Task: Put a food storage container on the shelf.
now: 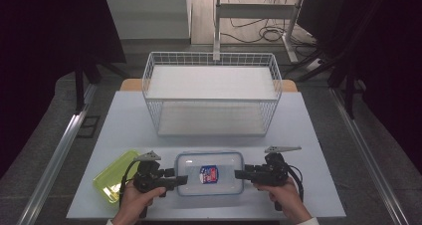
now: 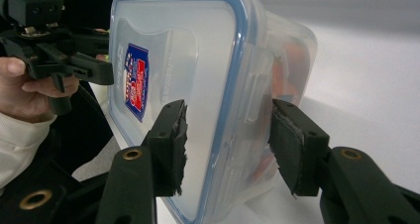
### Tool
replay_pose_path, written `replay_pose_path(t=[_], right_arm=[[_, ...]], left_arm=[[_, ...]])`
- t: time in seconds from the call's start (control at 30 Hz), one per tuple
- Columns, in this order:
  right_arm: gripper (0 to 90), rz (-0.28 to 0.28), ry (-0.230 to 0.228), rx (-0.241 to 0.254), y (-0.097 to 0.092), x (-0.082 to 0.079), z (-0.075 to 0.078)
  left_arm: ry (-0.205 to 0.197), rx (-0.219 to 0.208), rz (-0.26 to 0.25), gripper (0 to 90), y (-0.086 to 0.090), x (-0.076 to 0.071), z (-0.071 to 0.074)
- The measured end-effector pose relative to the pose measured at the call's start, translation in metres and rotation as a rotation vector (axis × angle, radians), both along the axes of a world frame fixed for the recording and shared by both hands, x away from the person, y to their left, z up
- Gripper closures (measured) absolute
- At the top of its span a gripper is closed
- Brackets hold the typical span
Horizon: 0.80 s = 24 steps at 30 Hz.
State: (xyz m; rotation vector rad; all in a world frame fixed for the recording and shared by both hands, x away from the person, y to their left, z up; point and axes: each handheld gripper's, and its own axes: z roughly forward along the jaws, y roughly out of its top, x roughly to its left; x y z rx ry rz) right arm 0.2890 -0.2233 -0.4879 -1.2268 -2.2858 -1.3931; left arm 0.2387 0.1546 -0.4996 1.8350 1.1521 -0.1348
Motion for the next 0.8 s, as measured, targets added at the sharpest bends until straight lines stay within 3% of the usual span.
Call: replay_pose_path(t=[0.27,0.53,0.8], right_arm=[[50.5,0.012,-0.026,0.0,-0.0005,-0.0028,-0.0001],[50.3,-0.007,-0.028,0.0,0.0005,-0.0051,-0.0002],[51.0,-0.002,-0.054,-0.009,0.0009,-0.0084,0.0009]], left_arm=[[0.003,-0.031,-0.033,45.9,0.0071,0.0006,-0.0021],[0.0,-0.05,-0.005,45.9,0.0065,-0.0019,-0.0042],[-0.006,-0.034,0.009,45.9,0.0037,-0.0068,-0.0012]])
